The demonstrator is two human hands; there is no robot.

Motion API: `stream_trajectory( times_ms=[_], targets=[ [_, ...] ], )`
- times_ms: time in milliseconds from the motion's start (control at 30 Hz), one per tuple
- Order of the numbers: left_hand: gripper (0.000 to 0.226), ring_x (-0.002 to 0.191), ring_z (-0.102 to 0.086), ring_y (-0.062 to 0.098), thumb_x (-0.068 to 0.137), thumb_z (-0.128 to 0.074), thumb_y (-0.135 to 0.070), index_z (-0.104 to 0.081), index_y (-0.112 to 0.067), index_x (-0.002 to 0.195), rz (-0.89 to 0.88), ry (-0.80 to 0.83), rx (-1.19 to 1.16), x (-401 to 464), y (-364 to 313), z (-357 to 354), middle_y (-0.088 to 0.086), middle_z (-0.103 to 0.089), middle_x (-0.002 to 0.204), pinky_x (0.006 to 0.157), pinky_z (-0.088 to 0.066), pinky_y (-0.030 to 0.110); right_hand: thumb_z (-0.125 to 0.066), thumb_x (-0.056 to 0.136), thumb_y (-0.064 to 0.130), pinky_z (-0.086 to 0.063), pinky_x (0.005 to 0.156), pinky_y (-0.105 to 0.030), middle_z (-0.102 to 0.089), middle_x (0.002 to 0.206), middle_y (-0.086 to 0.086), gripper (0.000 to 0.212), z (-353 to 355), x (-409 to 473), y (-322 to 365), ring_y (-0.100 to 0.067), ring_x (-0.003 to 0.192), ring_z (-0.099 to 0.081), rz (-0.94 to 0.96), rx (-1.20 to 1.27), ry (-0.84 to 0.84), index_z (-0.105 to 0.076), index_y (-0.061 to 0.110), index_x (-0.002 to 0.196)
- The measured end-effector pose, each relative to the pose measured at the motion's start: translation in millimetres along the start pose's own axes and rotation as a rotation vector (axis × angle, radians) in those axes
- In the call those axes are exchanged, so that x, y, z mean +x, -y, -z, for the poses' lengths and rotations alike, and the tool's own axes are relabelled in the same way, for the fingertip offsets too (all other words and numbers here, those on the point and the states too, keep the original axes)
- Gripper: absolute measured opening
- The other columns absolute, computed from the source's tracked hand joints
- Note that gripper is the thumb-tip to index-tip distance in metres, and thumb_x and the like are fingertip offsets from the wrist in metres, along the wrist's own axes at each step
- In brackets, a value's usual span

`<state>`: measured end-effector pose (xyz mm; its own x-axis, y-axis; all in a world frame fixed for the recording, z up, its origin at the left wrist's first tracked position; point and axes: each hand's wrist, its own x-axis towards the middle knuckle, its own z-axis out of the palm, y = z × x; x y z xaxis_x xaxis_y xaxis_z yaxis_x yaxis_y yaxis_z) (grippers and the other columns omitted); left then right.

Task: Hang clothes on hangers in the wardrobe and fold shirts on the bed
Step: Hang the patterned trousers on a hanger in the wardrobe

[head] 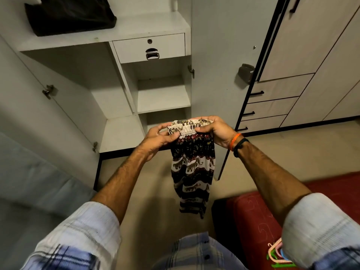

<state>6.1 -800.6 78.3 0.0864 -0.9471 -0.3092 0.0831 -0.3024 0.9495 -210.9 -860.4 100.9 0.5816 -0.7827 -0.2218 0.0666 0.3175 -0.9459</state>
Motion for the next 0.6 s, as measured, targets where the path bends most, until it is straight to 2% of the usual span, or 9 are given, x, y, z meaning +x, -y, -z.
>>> stream_trajectory(
  times_ms=[33,100,167,233,400,500,600],
  targets=[
    [0.052,0.093,-0.070,0.015,0.078,-0.076,-0.003,-0.058,-0.009,0.126,0.004,0.060,0.008,-3,-2,1,0.011,-0.072,0.111,0.078,-0.057,0.023,-0.051,0.088,-0.015,-0.058,0.085,-0.030,-0.072,0.104,-0.012,0.034,1,0,0,-0.022,0.094,-0.070,0.000,0.008,0.022,-0.066,0.007,0.110],
    [0.052,0.090,-0.071,0.018,0.071,-0.079,-0.010,-0.064,-0.004,0.121,-0.011,0.100,0.061,-5,-4,1,0.011,-0.075,0.103,0.080,-0.058,0.028,-0.050,0.087,-0.016,-0.058,0.085,-0.031,-0.070,0.105,-0.012,0.036,3,1,-2,-0.022,0.095,-0.069,0.001,0.026,0.039,-0.066,0.007,0.109],
    [0.049,0.090,-0.071,0.020,0.066,-0.082,-0.017,-0.070,-0.005,0.112,-0.048,0.047,0.091,-4,-4,-3,0.010,-0.076,0.099,0.084,-0.058,0.033,-0.050,0.087,-0.017,-0.059,0.080,-0.028,-0.069,0.105,-0.013,0.035,4,3,-4,-0.023,0.094,-0.068,-0.002,0.034,0.009,-0.065,0.006,0.109],
    [0.040,0.086,-0.073,0.019,0.066,-0.083,-0.018,-0.072,-0.009,0.103,-0.079,-0.032,0.104,-4,-4,-7,0.007,-0.077,0.094,0.080,-0.059,0.032,-0.056,0.087,-0.014,-0.060,0.074,-0.025,-0.068,0.103,-0.011,0.031,3,3,-6,-0.021,0.091,-0.067,-0.007,-0.019,-0.038,-0.063,0.007,0.109],
    [0.038,0.084,-0.074,0.023,0.067,-0.087,-0.019,-0.071,-0.012,0.100,-0.144,-0.164,0.231,-4,-5,-14,0.007,-0.076,0.093,0.076,-0.061,0.038,-0.079,0.075,-0.001,-0.055,0.061,-0.018,-0.070,0.089,-0.001,0.030,2,4,-19,-0.008,0.074,-0.070,0.056,-0.281,-0.195,-0.064,0.018,0.092],
    [0.045,0.082,-0.074,0.022,0.059,-0.092,-0.028,-0.072,-0.012,0.096,-0.182,-0.228,0.387,-3,-6,-7,0.004,-0.076,0.089,0.076,-0.062,0.043,-0.084,0.071,0.005,-0.058,0.066,-0.022,-0.073,0.096,-0.006,0.032,6,12,-27,-0.016,0.085,-0.071,0.117,-0.314,-0.274,-0.068,0.016,0.096],
    [0.052,0.082,-0.073,0.015,0.049,-0.093,-0.037,-0.072,-0.017,0.092,-0.190,-0.260,0.564,-5,-10,2,-0.002,-0.074,0.088,0.074,-0.062,0.039,-0.085,0.069,0.009,-0.060,0.077,-0.032,-0.074,0.102,-0.010,0.039,8,15,-30,-0.023,0.093,-0.072,0.152,-0.353,-0.274,-0.070,0.009,0.105]
  ],
)
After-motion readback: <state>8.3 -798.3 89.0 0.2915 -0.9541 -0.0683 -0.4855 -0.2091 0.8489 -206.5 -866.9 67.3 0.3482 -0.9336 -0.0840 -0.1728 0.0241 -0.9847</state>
